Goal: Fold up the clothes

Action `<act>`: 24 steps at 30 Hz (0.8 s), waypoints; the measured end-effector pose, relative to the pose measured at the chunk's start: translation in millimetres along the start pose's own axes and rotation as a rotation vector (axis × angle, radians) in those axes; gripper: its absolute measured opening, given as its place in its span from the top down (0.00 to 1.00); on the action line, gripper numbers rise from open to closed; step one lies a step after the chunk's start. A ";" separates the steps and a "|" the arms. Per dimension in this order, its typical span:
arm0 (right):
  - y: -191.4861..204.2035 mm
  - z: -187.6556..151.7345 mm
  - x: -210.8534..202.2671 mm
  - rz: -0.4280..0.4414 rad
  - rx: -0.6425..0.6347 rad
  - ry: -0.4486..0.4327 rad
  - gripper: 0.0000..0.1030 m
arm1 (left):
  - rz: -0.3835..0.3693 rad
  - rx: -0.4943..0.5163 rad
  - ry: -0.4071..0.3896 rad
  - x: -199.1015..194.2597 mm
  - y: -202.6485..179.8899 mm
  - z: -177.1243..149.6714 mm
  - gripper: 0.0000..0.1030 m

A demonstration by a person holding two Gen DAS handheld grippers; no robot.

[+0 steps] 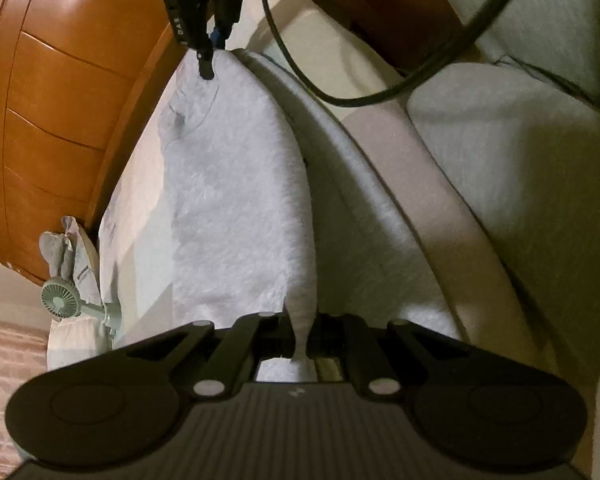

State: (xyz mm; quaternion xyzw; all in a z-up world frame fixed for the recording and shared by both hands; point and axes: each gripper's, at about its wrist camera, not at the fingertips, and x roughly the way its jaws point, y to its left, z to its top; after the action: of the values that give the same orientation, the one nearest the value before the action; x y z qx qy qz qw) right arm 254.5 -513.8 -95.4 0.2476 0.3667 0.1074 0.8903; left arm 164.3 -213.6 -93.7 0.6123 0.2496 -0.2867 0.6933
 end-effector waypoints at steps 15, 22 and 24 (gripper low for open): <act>6.3 -15.1 -16.0 -0.053 -0.042 0.010 0.60 | -0.088 -0.115 0.016 10.2 -13.5 -0.1 0.93; 60.8 -38.8 -65.7 -0.141 -0.292 -0.070 0.42 | -0.078 -0.171 -0.025 3.7 -9.5 -4.5 0.93; 74.4 -47.2 -67.8 -0.075 -0.324 -0.051 0.42 | -0.073 -0.178 -0.033 1.7 -9.5 -5.5 0.93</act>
State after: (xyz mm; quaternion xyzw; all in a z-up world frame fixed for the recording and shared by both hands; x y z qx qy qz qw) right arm 172.5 -458.5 -44.8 0.0895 0.3307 0.1258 0.9310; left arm 158.8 -209.1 -102.2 0.5341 0.2846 -0.2984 0.7381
